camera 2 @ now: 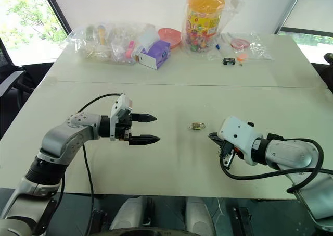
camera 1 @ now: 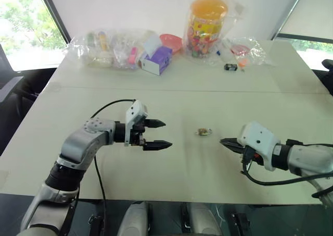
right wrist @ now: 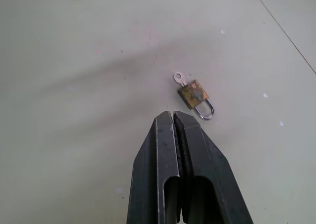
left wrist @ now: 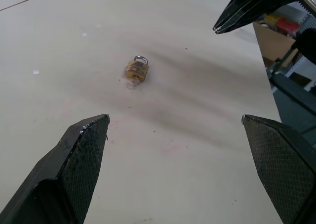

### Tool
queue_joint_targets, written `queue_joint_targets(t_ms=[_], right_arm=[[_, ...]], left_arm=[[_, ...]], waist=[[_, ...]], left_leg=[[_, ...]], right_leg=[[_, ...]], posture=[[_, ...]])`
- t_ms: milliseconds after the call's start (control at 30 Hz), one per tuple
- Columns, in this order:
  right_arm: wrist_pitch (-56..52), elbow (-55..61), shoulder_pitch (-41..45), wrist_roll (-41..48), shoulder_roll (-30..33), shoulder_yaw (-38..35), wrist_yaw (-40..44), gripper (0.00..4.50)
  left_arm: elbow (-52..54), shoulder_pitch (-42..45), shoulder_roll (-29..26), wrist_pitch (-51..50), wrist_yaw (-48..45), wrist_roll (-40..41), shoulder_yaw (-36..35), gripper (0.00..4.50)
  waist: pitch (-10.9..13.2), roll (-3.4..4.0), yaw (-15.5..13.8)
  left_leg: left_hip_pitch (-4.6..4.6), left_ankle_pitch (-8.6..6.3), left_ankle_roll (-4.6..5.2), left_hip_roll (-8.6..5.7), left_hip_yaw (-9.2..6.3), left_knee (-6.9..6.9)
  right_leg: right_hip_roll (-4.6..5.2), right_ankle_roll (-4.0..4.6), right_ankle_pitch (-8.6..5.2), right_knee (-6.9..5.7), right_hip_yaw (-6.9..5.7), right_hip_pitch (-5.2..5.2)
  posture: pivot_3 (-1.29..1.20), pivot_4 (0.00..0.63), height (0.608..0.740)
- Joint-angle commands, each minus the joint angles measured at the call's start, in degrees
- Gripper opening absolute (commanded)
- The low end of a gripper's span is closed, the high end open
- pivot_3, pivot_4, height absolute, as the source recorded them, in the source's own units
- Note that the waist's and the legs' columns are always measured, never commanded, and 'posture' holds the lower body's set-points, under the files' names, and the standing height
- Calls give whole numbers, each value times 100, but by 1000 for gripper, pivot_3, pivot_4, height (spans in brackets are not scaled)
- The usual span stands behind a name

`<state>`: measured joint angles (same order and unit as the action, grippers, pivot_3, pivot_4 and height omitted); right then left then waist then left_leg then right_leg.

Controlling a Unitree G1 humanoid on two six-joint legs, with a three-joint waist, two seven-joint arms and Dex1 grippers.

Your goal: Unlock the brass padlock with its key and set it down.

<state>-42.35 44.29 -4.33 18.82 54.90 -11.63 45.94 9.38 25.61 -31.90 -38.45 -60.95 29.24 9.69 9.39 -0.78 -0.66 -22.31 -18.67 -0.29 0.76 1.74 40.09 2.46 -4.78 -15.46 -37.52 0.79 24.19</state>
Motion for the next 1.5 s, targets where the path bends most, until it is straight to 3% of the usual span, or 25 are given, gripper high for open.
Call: queue_joint_targets(t_ms=[33,600,933,1100,1233,1433,1500], right_arm=[[7,134,130,135,-24,-83,-18,0],[111,62,-3,-68,50,-71,-181,0],[477,-439,516,-204,105,313,-63,0],[966,-1183,1162,-432,113,880,245,0],[1710,-2033,1834,-889,182,1686,834,1291],[2405,-3264,2701,-1188,-270,2359,1338,4414],[2316,-3641,2853,-1017,-455,2426,1591,4471]], left_arm=[[110,52,8,66,-15,76,-108,4473],[-424,516,267,405,-352,-196,281,4473],[-657,744,364,492,-472,-318,302,4473],[-548,702,374,400,-394,-289,241,4473],[-447,653,301,380,-353,-303,210,4500],[-302,577,160,336,-269,-266,99,4500],[-232,513,111,339,-232,-282,100,4500]], waist=[[0,0,0],[0,0,0],[0,0,6],[0,0,14],[0,0,16],[0,0,22],[1,0,14]], left_leg=[[0,0,0,0,0,0],[0,0,0,-1,0,0],[-1,0,0,-2,0,0],[0,0,0,-1,0,1],[0,0,0,-1,1,1],[0,0,0,0,3,1],[-2,0,0,0,3,0]], right_leg=[[0,0,0,0,0,0],[-1,0,0,0,0,0],[-2,0,0,1,0,1],[-2,0,0,0,0,1],[-2,0,0,0,0,2],[0,0,0,0,0,4],[2,0,0,0,0,5]], posture=[[0,150,735],[0,150,735],[0,150,735],[0,150,735],[0,150,735],[0,150,735],[0,150,735]])
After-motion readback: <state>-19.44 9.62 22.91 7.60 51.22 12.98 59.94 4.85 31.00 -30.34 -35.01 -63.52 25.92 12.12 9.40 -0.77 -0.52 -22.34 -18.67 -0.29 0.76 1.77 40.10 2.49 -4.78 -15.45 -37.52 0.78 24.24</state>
